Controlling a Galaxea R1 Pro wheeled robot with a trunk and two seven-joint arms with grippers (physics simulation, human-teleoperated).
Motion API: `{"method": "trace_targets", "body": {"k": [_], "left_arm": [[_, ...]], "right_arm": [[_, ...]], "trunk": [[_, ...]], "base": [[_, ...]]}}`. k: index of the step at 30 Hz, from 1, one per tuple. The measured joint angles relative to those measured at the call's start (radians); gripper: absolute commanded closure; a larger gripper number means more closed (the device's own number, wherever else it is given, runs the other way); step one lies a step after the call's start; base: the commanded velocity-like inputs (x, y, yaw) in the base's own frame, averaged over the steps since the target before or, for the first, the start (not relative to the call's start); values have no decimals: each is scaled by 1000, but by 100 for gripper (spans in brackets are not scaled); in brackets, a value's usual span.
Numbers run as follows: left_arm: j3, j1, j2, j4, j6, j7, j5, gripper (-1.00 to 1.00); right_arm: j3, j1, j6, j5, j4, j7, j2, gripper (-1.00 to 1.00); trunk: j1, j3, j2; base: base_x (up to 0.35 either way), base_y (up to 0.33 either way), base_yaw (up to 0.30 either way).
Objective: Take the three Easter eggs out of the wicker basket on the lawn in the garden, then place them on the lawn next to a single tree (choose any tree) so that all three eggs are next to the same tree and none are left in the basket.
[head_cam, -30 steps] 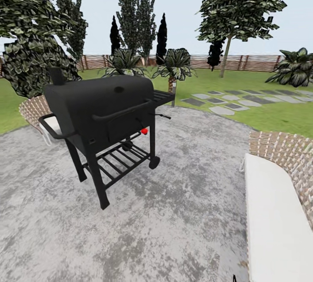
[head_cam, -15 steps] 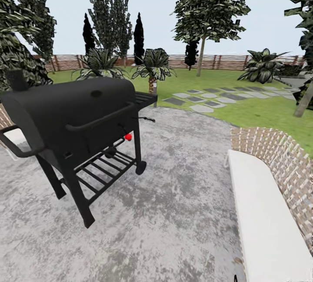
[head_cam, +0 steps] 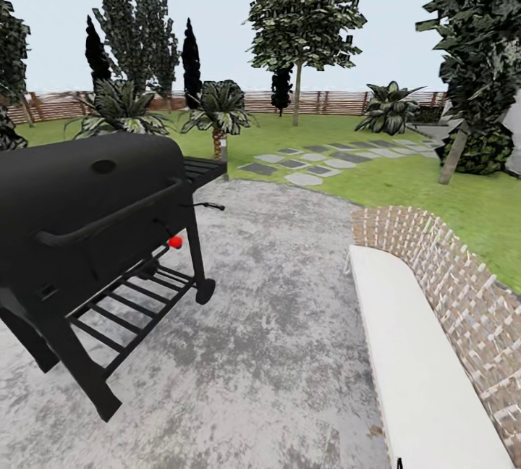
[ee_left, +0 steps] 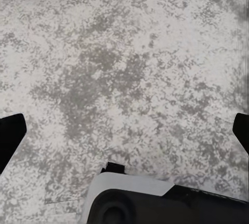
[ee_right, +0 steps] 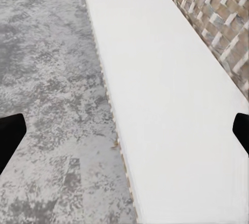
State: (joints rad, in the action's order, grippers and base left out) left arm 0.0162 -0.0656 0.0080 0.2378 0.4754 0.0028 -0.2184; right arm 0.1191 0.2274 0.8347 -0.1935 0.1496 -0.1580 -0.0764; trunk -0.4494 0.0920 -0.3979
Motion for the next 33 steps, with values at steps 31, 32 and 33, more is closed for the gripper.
{"method": "trace_targets", "body": {"k": [31, 32, 33], "left_arm": [[-2, 0, 0, 0, 1, -1, 2, -100], [-2, 0, 0, 0, 1, -1, 2, -100], [-2, 0, 0, 0, 2, -1, 2, -100]], "right_arm": [[-3, 0, 1, -5, -2, 2, -3, -100], [-3, 0, 1, -5, -2, 2, -3, -100], [-3, 0, 1, -5, -2, 2, -3, -100]], "trunk": [[1, 0, 0], [0, 0, 0], [0, 0, 0]], "base": [[289, 110, -300], [332, 75, -282], [332, 81, -264]]}}
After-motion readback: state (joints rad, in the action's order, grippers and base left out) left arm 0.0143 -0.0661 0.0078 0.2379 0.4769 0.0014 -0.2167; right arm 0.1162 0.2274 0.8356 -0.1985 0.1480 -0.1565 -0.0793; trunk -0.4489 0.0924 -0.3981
